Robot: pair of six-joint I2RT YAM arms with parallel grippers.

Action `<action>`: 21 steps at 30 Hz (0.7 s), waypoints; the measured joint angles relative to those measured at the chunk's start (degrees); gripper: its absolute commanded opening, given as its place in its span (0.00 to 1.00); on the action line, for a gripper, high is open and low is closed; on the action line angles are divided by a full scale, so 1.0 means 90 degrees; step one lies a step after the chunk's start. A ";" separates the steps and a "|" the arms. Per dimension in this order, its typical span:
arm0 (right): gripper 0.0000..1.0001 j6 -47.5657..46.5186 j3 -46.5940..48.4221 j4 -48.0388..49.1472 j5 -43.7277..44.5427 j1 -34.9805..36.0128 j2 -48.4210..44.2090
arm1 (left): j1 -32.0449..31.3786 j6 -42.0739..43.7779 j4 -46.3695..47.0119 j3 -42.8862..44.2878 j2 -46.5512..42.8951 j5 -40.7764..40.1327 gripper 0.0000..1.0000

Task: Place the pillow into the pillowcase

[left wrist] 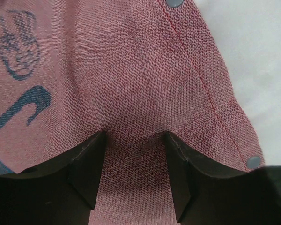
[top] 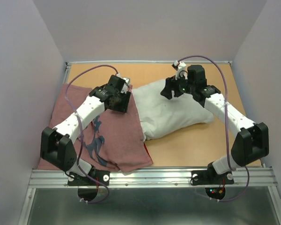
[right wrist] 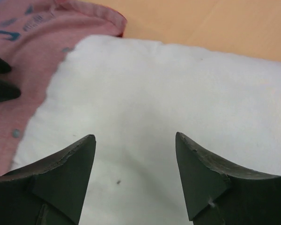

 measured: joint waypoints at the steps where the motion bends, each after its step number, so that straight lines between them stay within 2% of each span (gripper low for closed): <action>1: 0.70 -0.0199 -0.0075 -0.0005 0.0104 0.0000 0.0134 | 0.0012 0.0063 -0.0019 -0.0129 0.0102 0.0032 0.63; 4: 0.64 -0.0525 -0.0556 -0.0066 0.0151 -0.0012 0.0561 | -0.0012 0.0313 0.0039 -0.0121 0.0580 0.0284 0.59; 7: 0.60 -0.0622 -0.1032 -0.0153 -0.0109 -0.0083 0.0833 | -0.0012 0.0610 -0.0027 0.0639 0.1416 0.0697 0.56; 10: 0.59 -0.0641 -0.1292 -0.0100 -0.0537 -0.0274 0.0622 | -0.0075 0.1064 -0.0138 0.2195 0.2737 0.0991 0.56; 13: 0.58 -0.0627 -0.1549 -0.0180 -0.0760 -0.0464 0.0209 | -0.0194 0.1401 -0.0189 0.4320 0.4238 0.1258 0.53; 15: 0.58 -0.0600 -0.1639 -0.0306 -0.0826 -0.0508 0.0036 | -0.0277 0.1542 0.0051 0.5428 0.4991 0.1506 0.55; 18: 0.58 -0.0551 -0.1690 -0.0529 -0.0867 -0.0517 -0.0126 | -0.0393 0.1664 0.0182 0.5712 0.5243 0.1722 0.63; 19: 0.58 -0.0529 -0.1690 -0.0607 -0.0891 -0.0517 -0.0165 | -0.0413 0.1707 0.0372 0.5501 0.5146 0.1746 0.69; 21: 0.63 -0.0454 -0.1688 -0.0685 -0.0981 -0.0522 -0.0216 | -0.0457 0.1804 0.0610 0.5017 0.4850 0.1715 0.76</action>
